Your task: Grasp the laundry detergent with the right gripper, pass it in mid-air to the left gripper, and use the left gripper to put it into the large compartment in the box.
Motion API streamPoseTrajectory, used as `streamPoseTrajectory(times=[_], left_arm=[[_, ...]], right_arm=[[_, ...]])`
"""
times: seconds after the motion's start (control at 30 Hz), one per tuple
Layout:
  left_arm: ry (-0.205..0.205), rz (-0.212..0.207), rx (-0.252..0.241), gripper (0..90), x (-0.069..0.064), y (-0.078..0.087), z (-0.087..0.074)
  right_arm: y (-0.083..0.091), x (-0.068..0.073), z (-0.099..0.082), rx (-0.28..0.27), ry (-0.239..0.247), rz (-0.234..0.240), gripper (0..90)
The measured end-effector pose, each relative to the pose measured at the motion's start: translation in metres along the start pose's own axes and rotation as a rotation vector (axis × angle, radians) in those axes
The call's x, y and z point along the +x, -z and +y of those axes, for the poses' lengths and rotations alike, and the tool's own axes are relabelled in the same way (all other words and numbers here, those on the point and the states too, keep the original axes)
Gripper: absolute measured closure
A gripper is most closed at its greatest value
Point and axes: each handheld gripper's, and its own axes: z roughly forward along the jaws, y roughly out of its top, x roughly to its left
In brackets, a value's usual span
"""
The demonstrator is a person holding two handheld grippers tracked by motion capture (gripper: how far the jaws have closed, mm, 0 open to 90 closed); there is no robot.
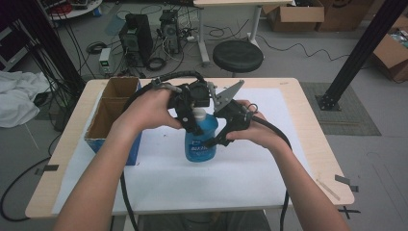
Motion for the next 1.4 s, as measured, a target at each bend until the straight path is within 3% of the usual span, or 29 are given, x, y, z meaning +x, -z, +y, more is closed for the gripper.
streamPoseTrajectory(times=[0.17,0.33,0.4,0.43,0.47,0.6,0.7,0.73,0.77,0.9,1.07,1.17,1.27,1.4], left_arm=[[0.085,0.025,0.008,38.5,0.004,0.017,-0.007],[0.23,0.058,0.027,38.6,0.013,0.042,-0.018],[0.304,0.079,0.03,38.6,0.018,0.056,-0.026],[0.304,0.079,0.03,38.7,0.018,0.056,-0.026],[0.366,0.102,0.034,38.6,0.021,0.069,-0.035],[0.457,0.143,0.043,38.6,0.027,0.093,-0.051],[0.571,0.2,0.047,38.7,0.033,0.113,-0.065],[0.571,0.2,0.047,38.7,0.033,0.113,-0.065],[0.652,0.249,0.051,38.7,0.035,0.125,-0.073],[0.814,0.322,0.04,38.7,0.041,0.146,-0.093],[1.03,0.362,0.038,38.7,0.049,0.164,-0.121],[1.143,0.387,0.068,38.7,0.053,0.167,-0.137],[1.205,0.424,0.095,38.7,0.054,0.166,-0.146],[1.281,0.419,0.104,38.7,0.056,0.164,-0.16]], right_arm=[[0.013,-0.004,-0.01,0.011,-0.019,-0.038,22.7],[0.031,-0.008,-0.027,0.077,-0.057,-0.094,24.2],[0.04,-0.01,-0.035,0.127,-0.071,-0.121,24.9],[0.044,-0.011,-0.039,0.149,-0.077,-0.13,25.2],[0.048,-0.011,-0.043,0.18,-0.084,-0.144,25.8],[0.06,-0.013,-0.057,0.298,-0.112,-0.17,27.8],[0.068,-0.015,-0.069,0.395,-0.142,-0.188,27.7],[0.068,-0.015,-0.069,0.395,-0.142,-0.188,27.7],[0.074,-0.017,-0.078,0.457,-0.164,-0.226,27.7],[0.083,-0.018,-0.089,0.538,-0.181,-0.274,27.7],[0.097,-0.018,-0.095,0.578,-0.197,-0.306,27.7],[0.105,-0.017,-0.095,0.579,-0.202,-0.318,27.8],[0.113,-0.016,-0.095,0.589,-0.209,-0.325,27.8],[0.119,-0.017,-0.098,0.622,-0.22,-0.34,28.4]])
